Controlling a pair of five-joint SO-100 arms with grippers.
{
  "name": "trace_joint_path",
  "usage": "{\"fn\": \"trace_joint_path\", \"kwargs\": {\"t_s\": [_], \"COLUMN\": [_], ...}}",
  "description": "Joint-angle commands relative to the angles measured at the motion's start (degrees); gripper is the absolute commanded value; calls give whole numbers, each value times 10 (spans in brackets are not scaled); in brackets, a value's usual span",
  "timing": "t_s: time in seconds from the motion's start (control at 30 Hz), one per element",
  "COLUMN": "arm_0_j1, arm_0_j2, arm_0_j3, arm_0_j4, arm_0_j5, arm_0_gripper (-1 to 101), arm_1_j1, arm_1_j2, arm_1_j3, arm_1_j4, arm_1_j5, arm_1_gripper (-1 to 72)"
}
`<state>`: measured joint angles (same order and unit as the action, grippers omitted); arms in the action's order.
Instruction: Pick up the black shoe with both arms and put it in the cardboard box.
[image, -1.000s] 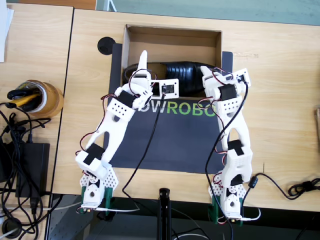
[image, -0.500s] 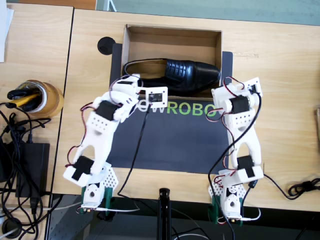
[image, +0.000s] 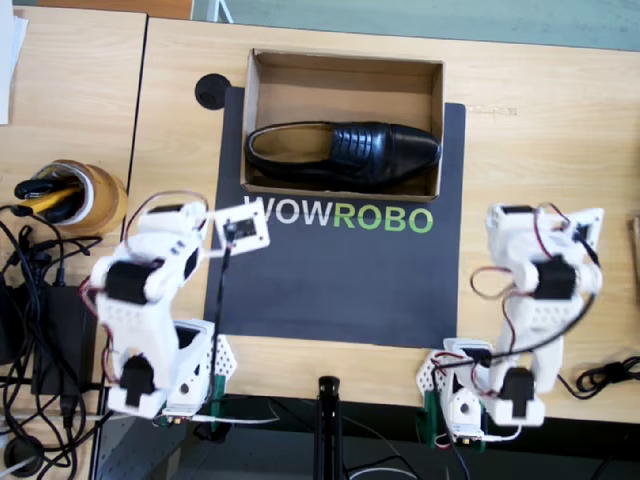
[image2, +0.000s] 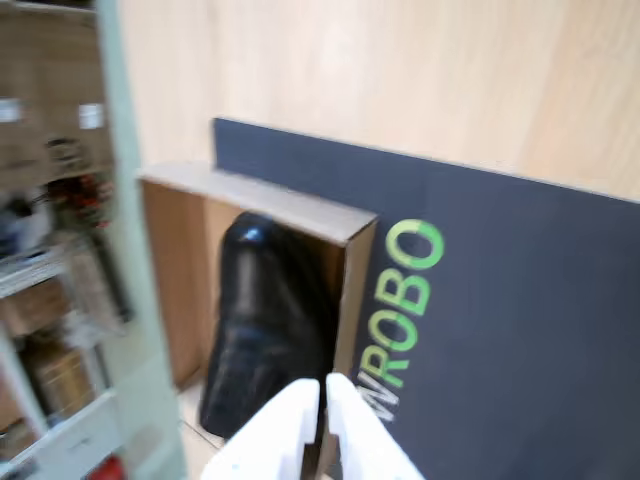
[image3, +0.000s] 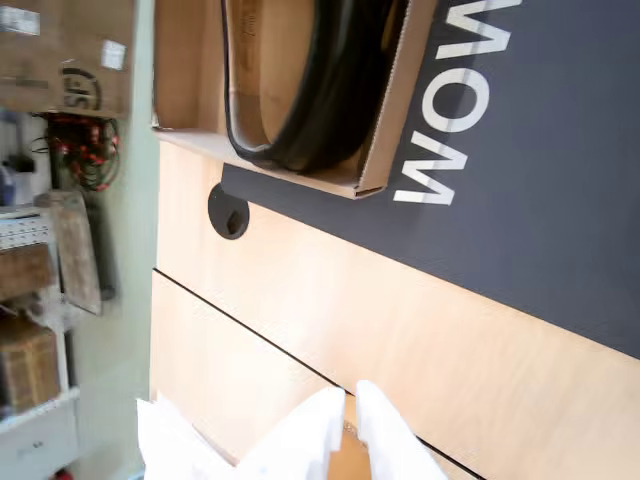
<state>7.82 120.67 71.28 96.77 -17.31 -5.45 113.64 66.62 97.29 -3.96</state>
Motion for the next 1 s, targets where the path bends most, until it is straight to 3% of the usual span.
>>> {"fn": "trace_joint_path", "kwargs": {"t_s": [0.0,0.43,0.97], "arm_0_j1": [-7,-59,-91], "arm_0_j2": [73,472,648], "arm_0_j3": [32,422,658], "arm_0_j4": [7,-87,-163], "arm_0_j5": [1,70,111], "arm_0_gripper": [-2,-2,-2], "arm_1_j1": [23,95,141], "arm_1_j2": [106,490,771], "arm_1_j3": [36,261,543], "arm_1_j4": [3,-39,-134], "arm_1_j5": [-3,-13,-72], "arm_1_gripper": [-2,-2,-2]}}
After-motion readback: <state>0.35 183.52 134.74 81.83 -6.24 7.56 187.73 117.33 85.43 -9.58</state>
